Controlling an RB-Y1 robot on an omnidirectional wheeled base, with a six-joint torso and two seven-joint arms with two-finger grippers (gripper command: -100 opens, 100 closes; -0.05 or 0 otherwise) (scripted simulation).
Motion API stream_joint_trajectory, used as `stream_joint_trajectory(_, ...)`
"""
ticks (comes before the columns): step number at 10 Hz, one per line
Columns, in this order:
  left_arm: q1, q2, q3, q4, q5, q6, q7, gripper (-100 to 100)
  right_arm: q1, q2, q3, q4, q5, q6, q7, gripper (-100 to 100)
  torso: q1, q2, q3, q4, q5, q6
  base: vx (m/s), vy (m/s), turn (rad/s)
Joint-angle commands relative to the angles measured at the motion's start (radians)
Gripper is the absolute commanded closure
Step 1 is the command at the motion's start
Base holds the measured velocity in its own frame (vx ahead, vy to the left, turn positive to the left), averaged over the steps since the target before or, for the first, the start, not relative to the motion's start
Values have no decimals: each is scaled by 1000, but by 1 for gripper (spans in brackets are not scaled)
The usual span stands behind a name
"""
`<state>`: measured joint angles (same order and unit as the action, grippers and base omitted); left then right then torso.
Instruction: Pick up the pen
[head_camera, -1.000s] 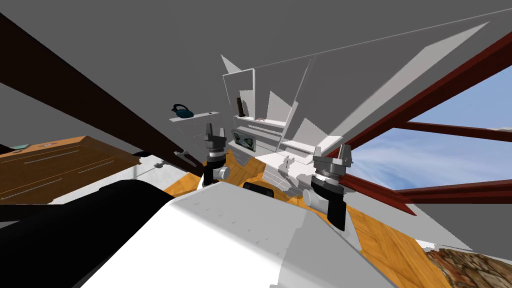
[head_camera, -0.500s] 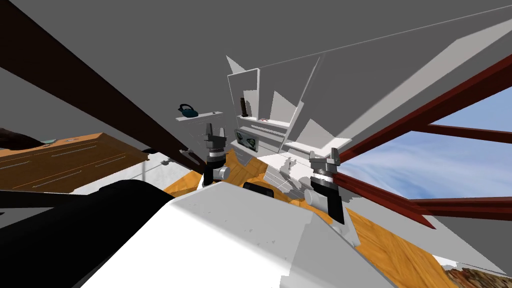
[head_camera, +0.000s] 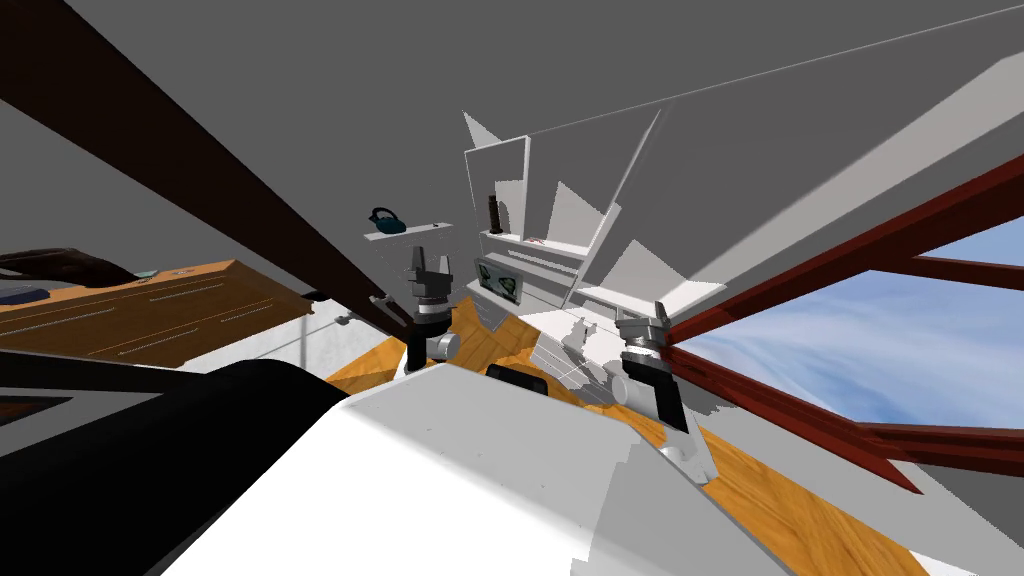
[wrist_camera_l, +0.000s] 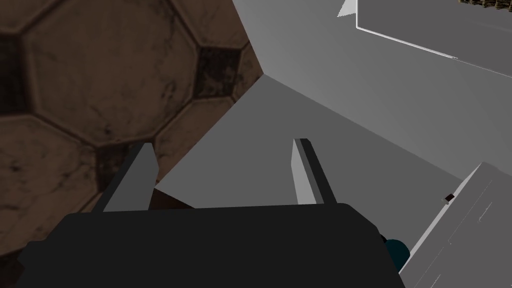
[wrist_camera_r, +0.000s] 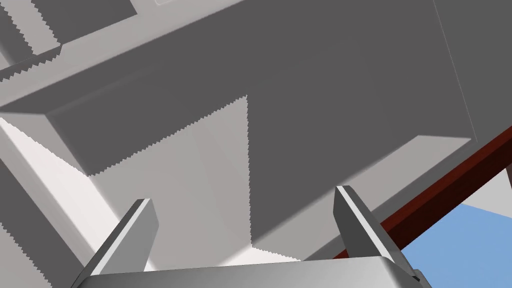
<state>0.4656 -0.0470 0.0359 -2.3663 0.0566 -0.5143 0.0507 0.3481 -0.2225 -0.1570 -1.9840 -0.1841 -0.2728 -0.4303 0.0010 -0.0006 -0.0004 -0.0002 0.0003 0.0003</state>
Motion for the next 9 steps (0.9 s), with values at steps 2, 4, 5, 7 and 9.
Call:
stream_joint_trajectory(2,0,0,0,0,0,0,0,0,-22,-23,-25,67,-43,75,-72,-100,0,0,0,0,0,0,12,21,107)
stream_joint_trajectory(4,0,0,0,0,0,0,0,0,-36,-36,-39,108,-64,123,-119,-100,0,0,0,0,0,0,13,26,69)
stream_joint_trajectory(5,0,0,0,0,0,0,0,0,-36,-36,-39,108,-64,127,-127,-100,0,0,0,0,0,0,7,19,45)
stream_joint_trajectory(7,0,0,0,0,0,0,0,0,-51,-48,-52,149,-85,167,-170,-100,0,0,0,0,0,0,6,17,75)
stream_joint_trajectory(9,0,0,0,0,0,0,0,0,-82,-72,-79,223,-129,232,-237,-100,0,0,0,0,0,0,16,25,122)
